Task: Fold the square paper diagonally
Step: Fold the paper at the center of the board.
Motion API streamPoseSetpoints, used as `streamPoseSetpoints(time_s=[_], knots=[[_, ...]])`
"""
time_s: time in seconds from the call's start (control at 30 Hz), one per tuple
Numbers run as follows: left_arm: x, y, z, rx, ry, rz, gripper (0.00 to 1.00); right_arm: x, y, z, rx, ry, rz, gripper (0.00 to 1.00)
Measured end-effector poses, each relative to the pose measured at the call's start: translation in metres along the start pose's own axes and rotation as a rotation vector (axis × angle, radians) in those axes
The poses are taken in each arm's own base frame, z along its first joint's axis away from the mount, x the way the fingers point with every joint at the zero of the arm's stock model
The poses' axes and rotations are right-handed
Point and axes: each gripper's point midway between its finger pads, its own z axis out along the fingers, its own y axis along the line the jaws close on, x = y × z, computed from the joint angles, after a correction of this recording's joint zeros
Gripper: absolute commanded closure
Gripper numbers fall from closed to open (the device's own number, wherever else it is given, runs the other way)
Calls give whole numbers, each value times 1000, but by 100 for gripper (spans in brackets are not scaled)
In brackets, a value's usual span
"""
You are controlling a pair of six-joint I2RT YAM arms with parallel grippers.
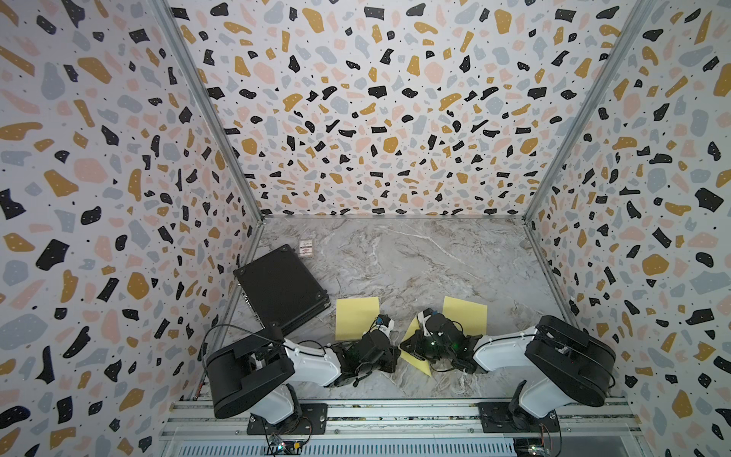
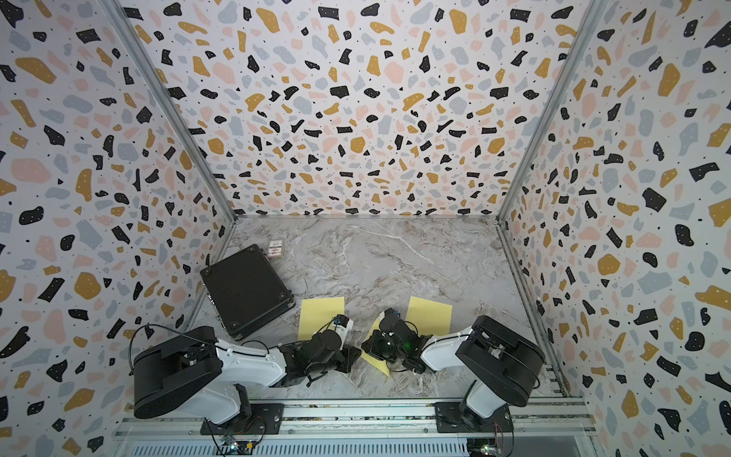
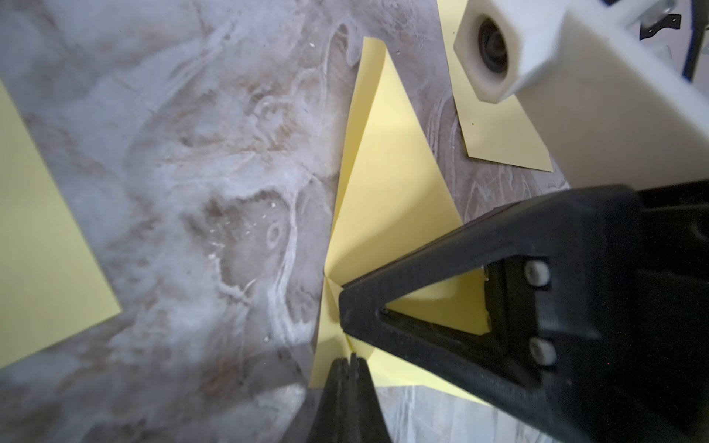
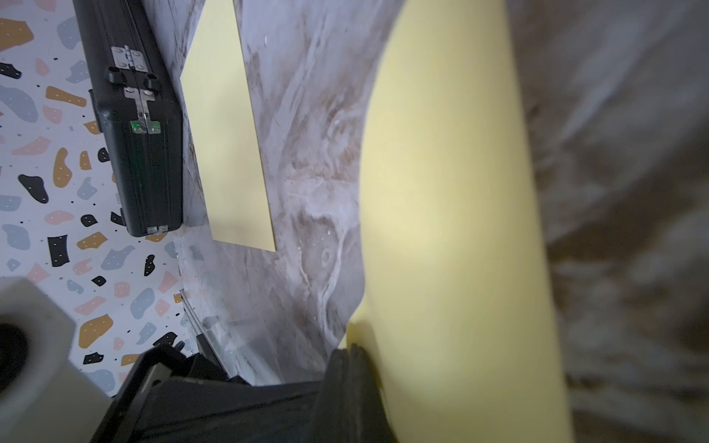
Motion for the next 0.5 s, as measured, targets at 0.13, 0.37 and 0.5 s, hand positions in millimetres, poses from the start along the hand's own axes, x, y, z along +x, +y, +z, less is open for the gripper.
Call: streamPoseSetpoints(time_s=[0.13,0.37,0.5], knots=[[0,0,0,-1,1,0,100,0,0,0,-4,-2,9,100],[-1,-1,-1,1,-1,-11,100,1,-2,-1,6,1,8,100],[2,0,-4,4,7,-48,100,1,-3,-1,16,2,0,100]])
